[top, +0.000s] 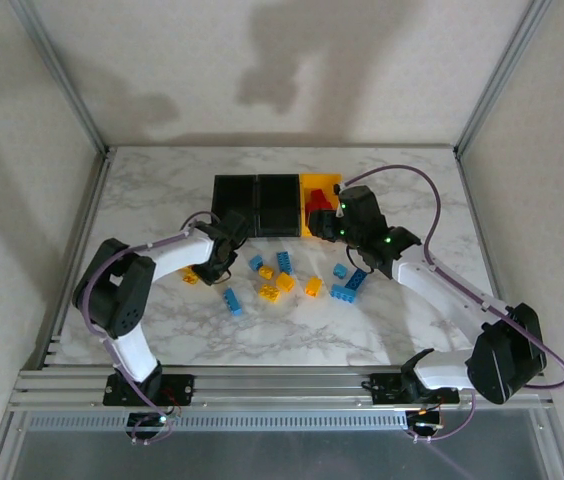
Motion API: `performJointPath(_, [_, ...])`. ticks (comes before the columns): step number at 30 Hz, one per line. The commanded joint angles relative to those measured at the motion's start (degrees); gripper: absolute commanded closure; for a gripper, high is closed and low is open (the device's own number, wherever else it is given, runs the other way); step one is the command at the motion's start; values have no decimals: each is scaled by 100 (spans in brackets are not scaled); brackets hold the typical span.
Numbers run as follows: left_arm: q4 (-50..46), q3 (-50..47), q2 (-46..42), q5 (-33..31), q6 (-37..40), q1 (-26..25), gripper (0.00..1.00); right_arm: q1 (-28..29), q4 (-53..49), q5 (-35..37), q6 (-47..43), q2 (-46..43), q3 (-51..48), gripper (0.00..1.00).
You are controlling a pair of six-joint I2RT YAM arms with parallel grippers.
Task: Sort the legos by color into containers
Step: Pick up the lego from the middle-left of the table, then place the lego in the container.
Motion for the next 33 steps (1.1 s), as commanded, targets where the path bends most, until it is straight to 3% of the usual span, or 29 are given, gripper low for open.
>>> performJointPath(1, [20,438,-398,-37,307,-97,54,-29,-32,28,123,-287,-163,47])
performJointPath(10, [-26,2292,507,195,738,-607,54,-97,-174,143,269,-705,-446,47])
performJointPath(19, [190,4145,1801,839,1243,-998,55,-291,-346,205,450,-1191,-930,47])
performJointPath(27, [875,4840,2448,1525,1757,-1074,55,-414,-512,310,482,-1483,-999,47])
performJointPath(33, [631,5785,3118,1676,2001,-1056,53,-464,-613,344,457,-1536,-916,47])
